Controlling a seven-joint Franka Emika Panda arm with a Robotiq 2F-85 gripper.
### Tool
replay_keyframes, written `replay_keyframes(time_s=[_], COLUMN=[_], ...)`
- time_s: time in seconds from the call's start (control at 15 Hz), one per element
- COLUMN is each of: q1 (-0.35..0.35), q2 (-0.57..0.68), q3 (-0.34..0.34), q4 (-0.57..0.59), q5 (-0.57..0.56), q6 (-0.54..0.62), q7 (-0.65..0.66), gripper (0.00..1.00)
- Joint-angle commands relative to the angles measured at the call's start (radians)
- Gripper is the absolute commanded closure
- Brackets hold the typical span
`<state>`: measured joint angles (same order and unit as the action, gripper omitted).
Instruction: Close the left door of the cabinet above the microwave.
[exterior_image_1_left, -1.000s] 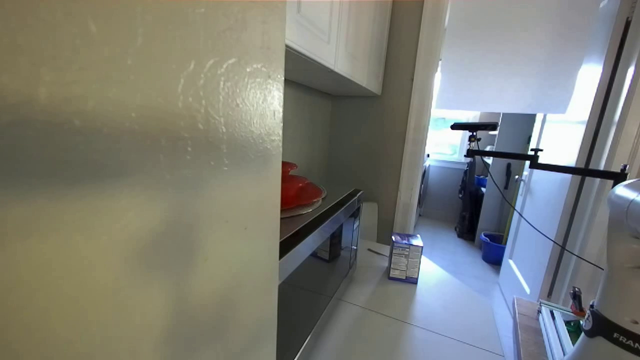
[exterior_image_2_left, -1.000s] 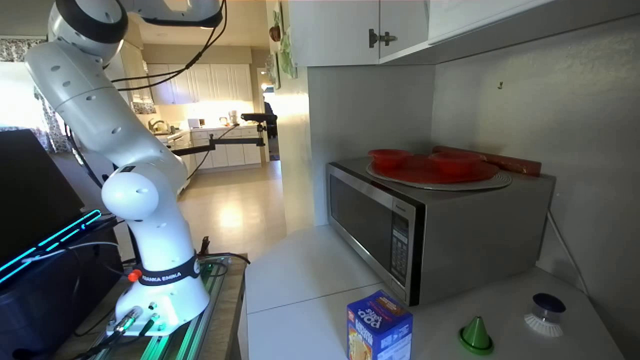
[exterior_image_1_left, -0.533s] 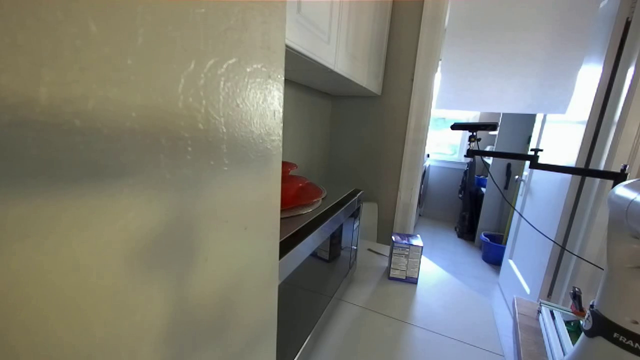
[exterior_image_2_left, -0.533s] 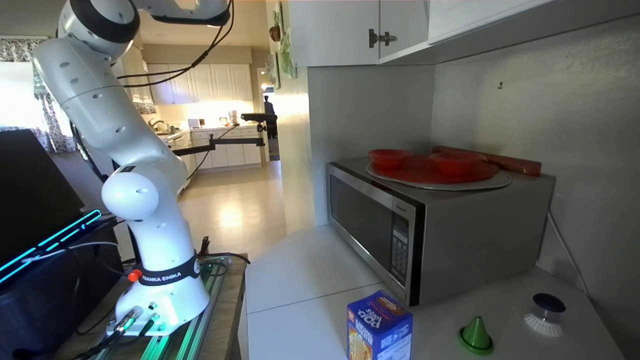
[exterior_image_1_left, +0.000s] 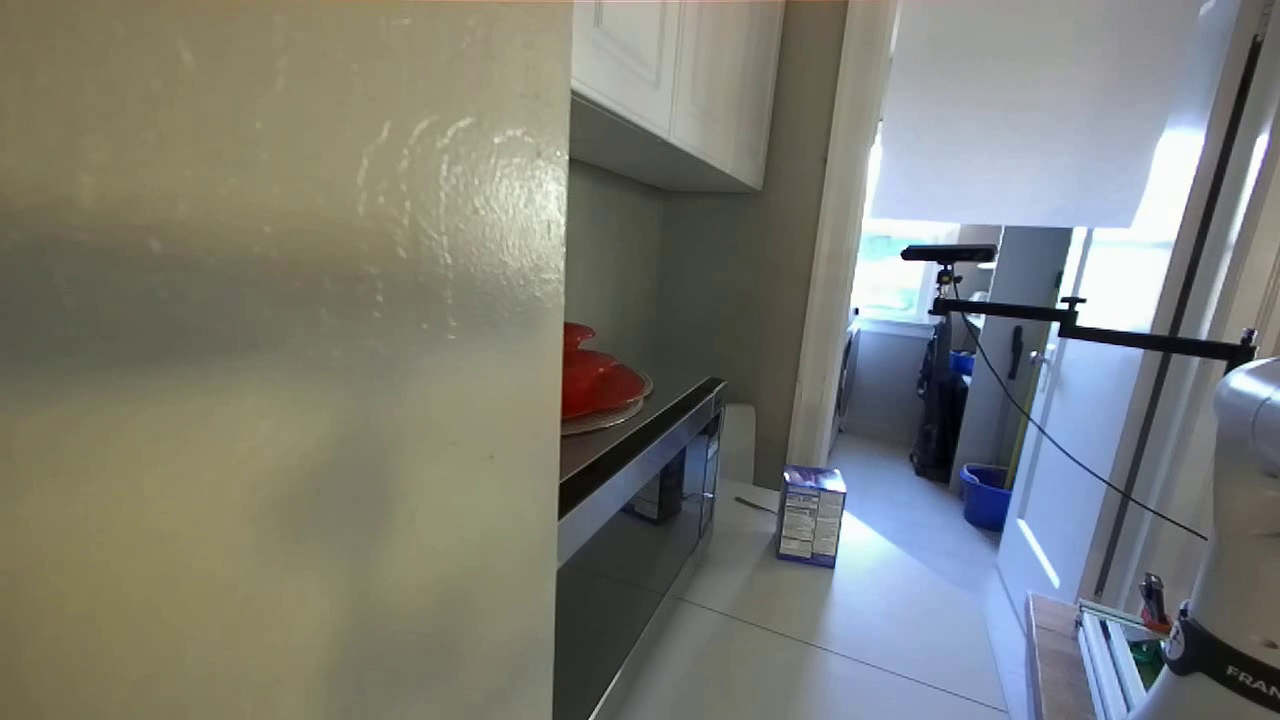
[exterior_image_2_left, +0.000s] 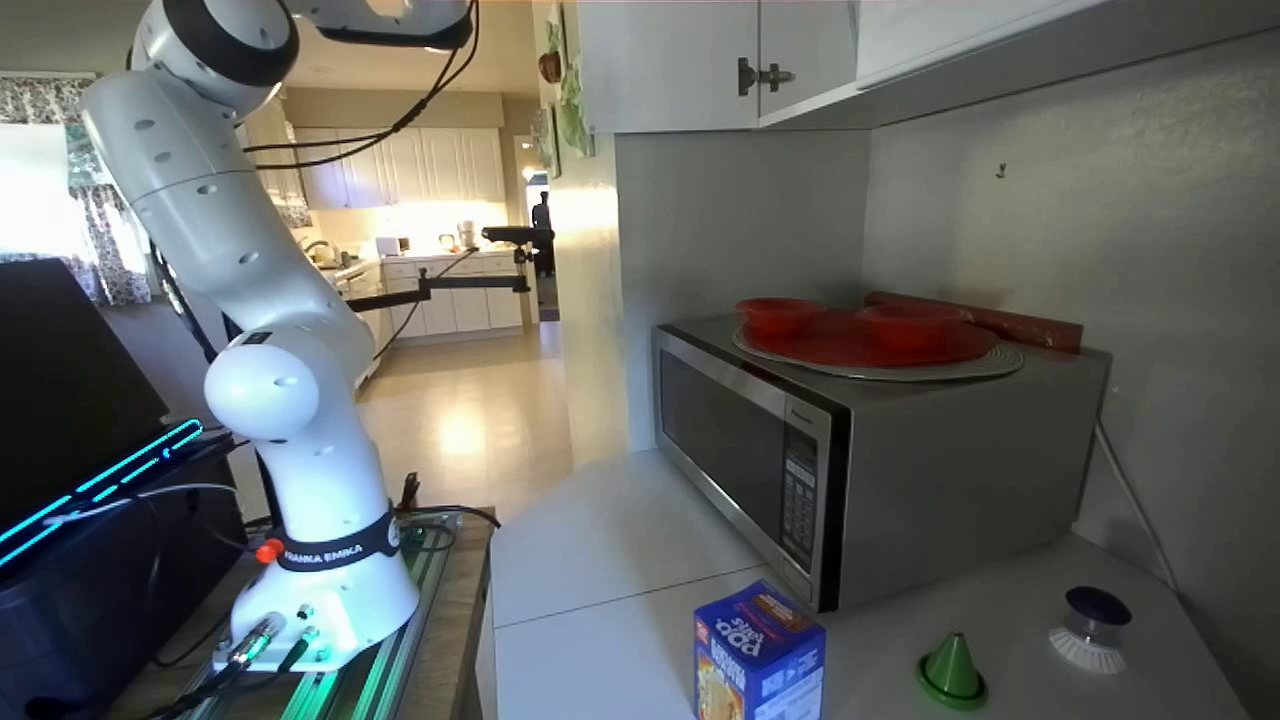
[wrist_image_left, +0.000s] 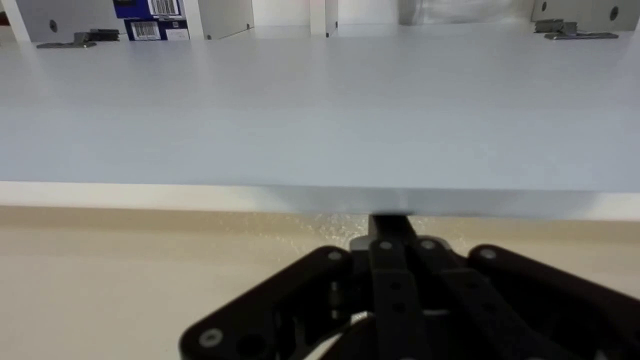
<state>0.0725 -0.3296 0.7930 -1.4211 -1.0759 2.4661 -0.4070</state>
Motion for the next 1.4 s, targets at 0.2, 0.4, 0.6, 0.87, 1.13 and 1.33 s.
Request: replay_keyframes(time_s=[0.2, 0.4, 0.6, 0.87, 1.13, 1.33], q1=[0.05, 0.069, 0.091, 0.12, 0.142, 0.145], q2=[0.009, -0.008, -0.023, -0.042, -0.062, -0.076], q3=[-0.061, -0.114, -0.177, -0.256, -0.329, -0.374], q4=[0.008, -0.011, -0.037, -0.075, -0.115, -0.137], q5=[-0.026, -0.016, -0.009, -0.005, -0.002, 0.0], q6=[-0.045, -0.049, -0.046, -0.045, -0.044, -0.041], q7=[0.016, 0.013, 0.014, 0.023, 0.032, 0.036], gripper=[1.0, 1.0, 1.0, 1.0, 1.0, 1.0])
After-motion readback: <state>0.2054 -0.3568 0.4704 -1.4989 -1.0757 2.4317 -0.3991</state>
